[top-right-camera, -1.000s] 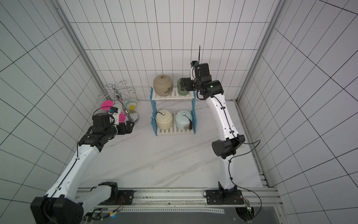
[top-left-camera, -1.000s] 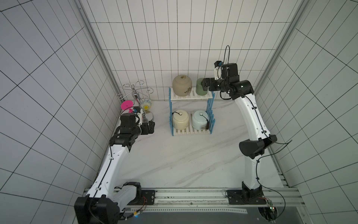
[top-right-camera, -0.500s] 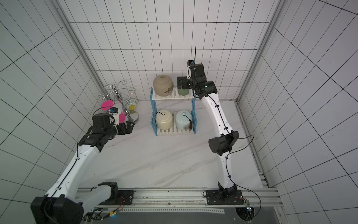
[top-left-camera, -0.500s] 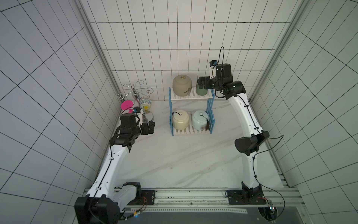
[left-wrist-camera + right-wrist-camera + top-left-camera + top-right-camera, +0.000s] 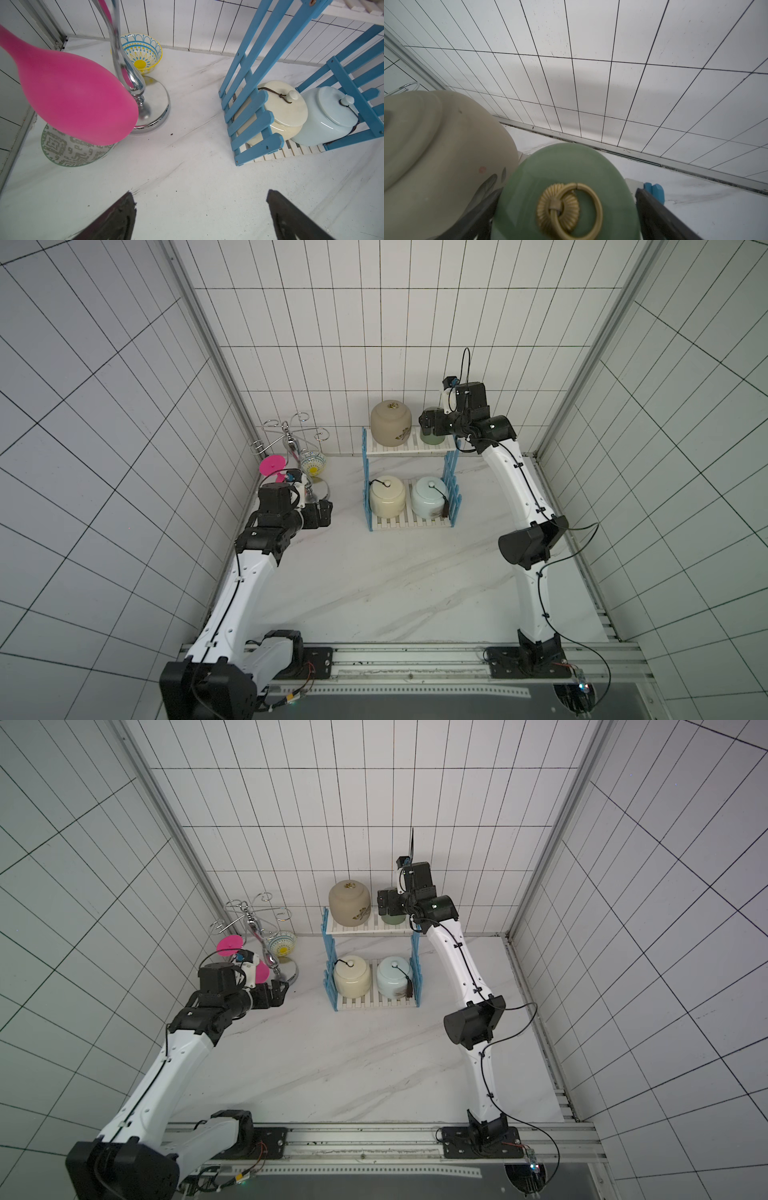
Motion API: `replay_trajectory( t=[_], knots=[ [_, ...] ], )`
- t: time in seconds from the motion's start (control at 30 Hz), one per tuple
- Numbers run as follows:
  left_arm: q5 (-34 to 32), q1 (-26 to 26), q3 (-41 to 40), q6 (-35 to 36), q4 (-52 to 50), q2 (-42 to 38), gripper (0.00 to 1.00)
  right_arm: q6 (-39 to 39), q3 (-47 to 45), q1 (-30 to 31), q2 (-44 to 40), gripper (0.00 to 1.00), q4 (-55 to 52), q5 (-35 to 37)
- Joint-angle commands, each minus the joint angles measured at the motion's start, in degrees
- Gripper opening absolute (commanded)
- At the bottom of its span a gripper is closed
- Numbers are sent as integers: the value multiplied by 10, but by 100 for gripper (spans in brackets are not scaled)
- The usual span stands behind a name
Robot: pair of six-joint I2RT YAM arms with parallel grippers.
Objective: Remove the tea canisters from the shelf
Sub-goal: Pick up the tea canister from the shelf.
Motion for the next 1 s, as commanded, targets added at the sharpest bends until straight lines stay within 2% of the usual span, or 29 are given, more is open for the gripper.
replay_trajectory(
  t=[0.0, 0.53, 0.97],
  knots=[
    [8, 3, -6, 4, 15, 0, 99, -7, 25, 2, 7, 95, -3, 1],
    [11, 3, -8, 5, 16, 1, 99, -3, 24, 3, 13, 79, -9, -5],
    [14, 3, -11, 5, 19, 1, 99, -6, 24, 13, -12, 75, -18, 2]
  ],
)
